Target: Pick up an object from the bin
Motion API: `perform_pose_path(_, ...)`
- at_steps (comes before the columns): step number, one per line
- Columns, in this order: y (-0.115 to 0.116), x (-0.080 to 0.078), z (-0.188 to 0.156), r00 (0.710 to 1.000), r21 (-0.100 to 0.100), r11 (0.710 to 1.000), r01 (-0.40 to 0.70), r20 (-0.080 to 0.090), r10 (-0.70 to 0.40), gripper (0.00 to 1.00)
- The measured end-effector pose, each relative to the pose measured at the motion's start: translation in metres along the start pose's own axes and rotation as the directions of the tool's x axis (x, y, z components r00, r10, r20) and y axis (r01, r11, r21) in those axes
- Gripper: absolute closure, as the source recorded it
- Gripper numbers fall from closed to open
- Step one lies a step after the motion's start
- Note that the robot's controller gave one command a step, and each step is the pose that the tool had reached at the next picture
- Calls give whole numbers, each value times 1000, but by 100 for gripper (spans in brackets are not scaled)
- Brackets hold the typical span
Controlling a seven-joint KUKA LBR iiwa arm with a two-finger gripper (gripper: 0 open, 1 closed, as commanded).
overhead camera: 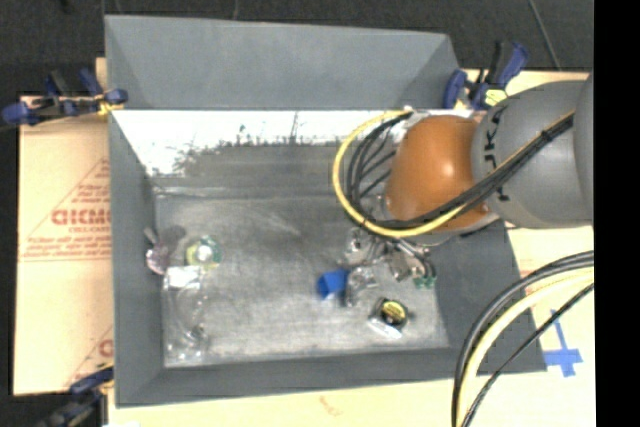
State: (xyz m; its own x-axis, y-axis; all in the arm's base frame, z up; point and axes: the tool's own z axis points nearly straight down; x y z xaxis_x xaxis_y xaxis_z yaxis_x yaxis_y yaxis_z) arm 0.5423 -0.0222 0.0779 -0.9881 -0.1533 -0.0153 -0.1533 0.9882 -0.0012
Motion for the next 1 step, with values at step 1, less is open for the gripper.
perform_pose_path(1,-6,-15,-157,987,1,987,158,-3,-158,100)
